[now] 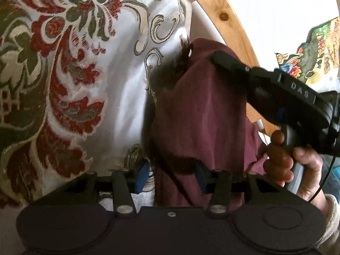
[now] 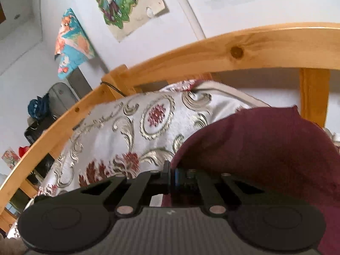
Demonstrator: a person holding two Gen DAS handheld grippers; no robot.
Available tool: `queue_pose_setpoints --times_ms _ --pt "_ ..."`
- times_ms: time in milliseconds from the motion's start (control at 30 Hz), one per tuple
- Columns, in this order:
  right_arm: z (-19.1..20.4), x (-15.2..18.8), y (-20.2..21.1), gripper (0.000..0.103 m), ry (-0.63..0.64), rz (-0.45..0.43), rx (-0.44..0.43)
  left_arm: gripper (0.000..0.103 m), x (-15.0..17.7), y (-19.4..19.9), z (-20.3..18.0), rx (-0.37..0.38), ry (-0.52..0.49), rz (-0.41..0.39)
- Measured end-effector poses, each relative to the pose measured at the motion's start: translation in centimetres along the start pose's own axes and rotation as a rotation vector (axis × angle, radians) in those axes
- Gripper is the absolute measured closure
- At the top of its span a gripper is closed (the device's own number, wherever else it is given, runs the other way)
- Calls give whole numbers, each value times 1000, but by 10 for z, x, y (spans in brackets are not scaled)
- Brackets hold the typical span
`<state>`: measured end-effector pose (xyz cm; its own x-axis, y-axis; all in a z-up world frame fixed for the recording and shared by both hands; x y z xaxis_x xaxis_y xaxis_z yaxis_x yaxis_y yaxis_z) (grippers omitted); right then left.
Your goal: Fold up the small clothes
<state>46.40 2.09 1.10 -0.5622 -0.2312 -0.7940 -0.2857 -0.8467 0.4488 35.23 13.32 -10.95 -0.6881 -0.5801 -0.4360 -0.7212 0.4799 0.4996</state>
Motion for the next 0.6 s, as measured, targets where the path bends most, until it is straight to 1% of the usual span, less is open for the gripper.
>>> queue_pose_setpoints --times_ms 33,67,133,300,333,400,433,467,500,533,567,600 --pt "1 -2 -2 98 11 -4 -6 63 -1 0 0 -6 -5 -9" --pt "2 -5 -5 98 28 -7 -10 74 -1 2 1 -14 -8 -21" --pt "5 -9 -14 98 55 -5 -15 86 -3 5 4 -45 -12 -40" --pt "9 -13 -42 98 126 10 9 87 -7 15 9 -112 0 -81" --pt "5 -12 -49 98 130 20 30 85 -8 17 8 -124 -1 -86" --pt "-5 -8 -62 98 150 52 105 81 -9 20 6 -147 -14 -92" --pt "-10 -6 -65 96 163 60 140 76 -9 21 5 -163 -25 -92" --pt "-14 -5 -66 93 171 62 169 74 -9 22 3 -173 -32 -94" --pt "-16 -5 -64 93 172 57 178 73 -9 24 3 -175 -33 -100" --pt "-17 -5 -60 88 171 49 170 73 -10 26 1 -180 -36 -108" --pt "-18 -5 -54 76 179 41 161 73 -12 29 0 -185 -43 -118" --pt "-19 -6 -47 68 195 30 163 73 -15 30 -2 -194 -53 -133"
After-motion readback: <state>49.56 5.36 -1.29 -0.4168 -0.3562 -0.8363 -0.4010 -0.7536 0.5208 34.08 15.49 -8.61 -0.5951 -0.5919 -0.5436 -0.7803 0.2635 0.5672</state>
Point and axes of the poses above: each gripper's, at about its wrist camera, not at the fingertips, and y roughly against the way its jaws point, z to its left, x to its underside, the point moved 8 cm from there along -y, roughly the way its jaws point, and after that the axes turned 4 degrees about -x, right-handed, at the moved point
